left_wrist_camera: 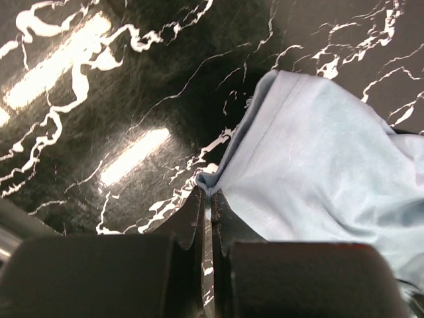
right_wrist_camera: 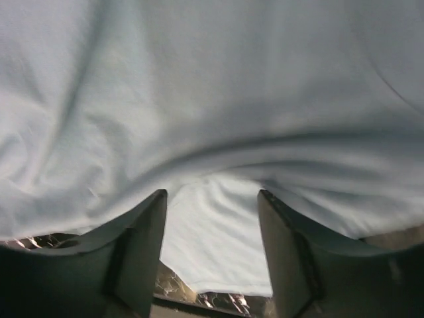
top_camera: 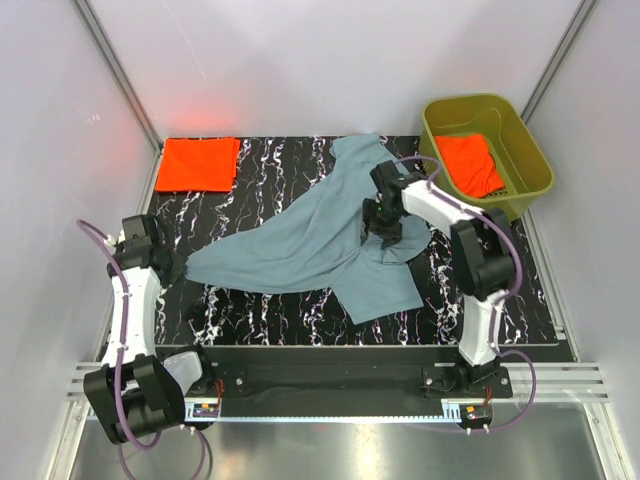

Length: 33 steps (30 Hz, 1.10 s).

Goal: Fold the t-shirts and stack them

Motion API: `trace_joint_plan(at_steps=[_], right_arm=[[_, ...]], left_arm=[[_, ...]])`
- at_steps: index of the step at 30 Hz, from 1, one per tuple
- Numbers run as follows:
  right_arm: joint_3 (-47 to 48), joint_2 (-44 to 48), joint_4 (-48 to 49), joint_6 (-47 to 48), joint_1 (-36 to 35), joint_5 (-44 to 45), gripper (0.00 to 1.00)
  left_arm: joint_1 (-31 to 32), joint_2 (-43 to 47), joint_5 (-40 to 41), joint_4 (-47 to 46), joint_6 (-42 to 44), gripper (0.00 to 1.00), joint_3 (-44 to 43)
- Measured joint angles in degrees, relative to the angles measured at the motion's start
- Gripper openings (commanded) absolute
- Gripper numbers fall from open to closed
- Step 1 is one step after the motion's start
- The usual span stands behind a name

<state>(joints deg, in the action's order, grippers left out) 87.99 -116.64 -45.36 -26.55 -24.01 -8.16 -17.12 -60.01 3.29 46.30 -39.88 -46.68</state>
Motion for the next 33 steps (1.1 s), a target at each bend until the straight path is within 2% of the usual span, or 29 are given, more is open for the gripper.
trace_joint_plan(at_steps=[2,4,8,12,15,20,26,33], right_arm=[[-4.2,4.9,-0.1,0.6,0.7,1.7,0.68],[-12.4,13.4,-1.7,0.2,2.6,1.6,0.68],[-27.2,30.0,-5.2,-1.9,9.7,2.3,0.62],[-36.5,38.1,-5.7,-5.4,15.3,2.6,0.54],[-41.9,37.7,-5.0,-7.7,17.5,2.5,0.51],[-44.1,33.1,-2.1,-9.6,17.6,1.8,0.43],[-45.0,31.8,3.5,-11.1,17.6,1.0,0.43],[-45.1,31.5,3.8,-11.5,17.6,0.6,0.43]], left_arm=[[-0.1,0.0,-0.3,-0.5,0.7,0.00,0.0],[-0.1,0.0,-0.9,-1.0,1.3,0.00,0.1],[-0.2,0.4,-3.0,-2.6,1.6,0.00,2.1],[-0.2,0.4,-5.6,-3.4,1.7,0.00,4.4],[-0.2,0.4,-6.9,-3.6,1.7,0.00,5.1],[-0.2,0.2,-7.9,-4.7,1.9,0.00,5.1],[-0.2,-0.2,-8.7,-5.6,2.5,0.00,5.1],[-0.2,-0.3,-9.2,-5.8,2.6,0.00,5.1]])
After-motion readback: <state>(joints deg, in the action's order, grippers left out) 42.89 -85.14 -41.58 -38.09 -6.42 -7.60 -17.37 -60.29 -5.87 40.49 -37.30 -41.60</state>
